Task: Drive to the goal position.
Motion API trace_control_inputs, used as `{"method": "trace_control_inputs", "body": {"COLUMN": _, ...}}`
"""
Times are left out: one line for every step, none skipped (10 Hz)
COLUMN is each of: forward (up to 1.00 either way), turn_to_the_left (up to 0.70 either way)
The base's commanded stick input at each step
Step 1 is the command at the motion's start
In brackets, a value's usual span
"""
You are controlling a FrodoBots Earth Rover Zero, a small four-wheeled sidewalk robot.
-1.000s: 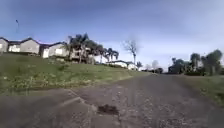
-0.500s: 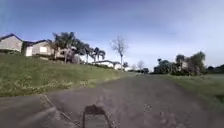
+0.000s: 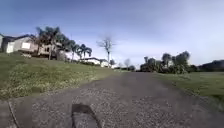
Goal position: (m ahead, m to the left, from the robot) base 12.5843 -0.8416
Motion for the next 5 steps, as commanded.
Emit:
{"method": "trace_control_inputs", "body": {"forward": 1.00, "turn_to_the_left": -0.27}}
{"method": "trace_control_inputs", "body": {"forward": 1.00, "turn_to_the_left": -0.27}}
{"method": "trace_control_inputs", "body": {"forward": 1.00, "turn_to_the_left": -0.12}}
{"method": "trace_control_inputs", "body": {"forward": 1.00, "turn_to_the_left": 0.00}}
{"method": "trace_control_inputs", "body": {"forward": 1.00, "turn_to_the_left": 0.00}}
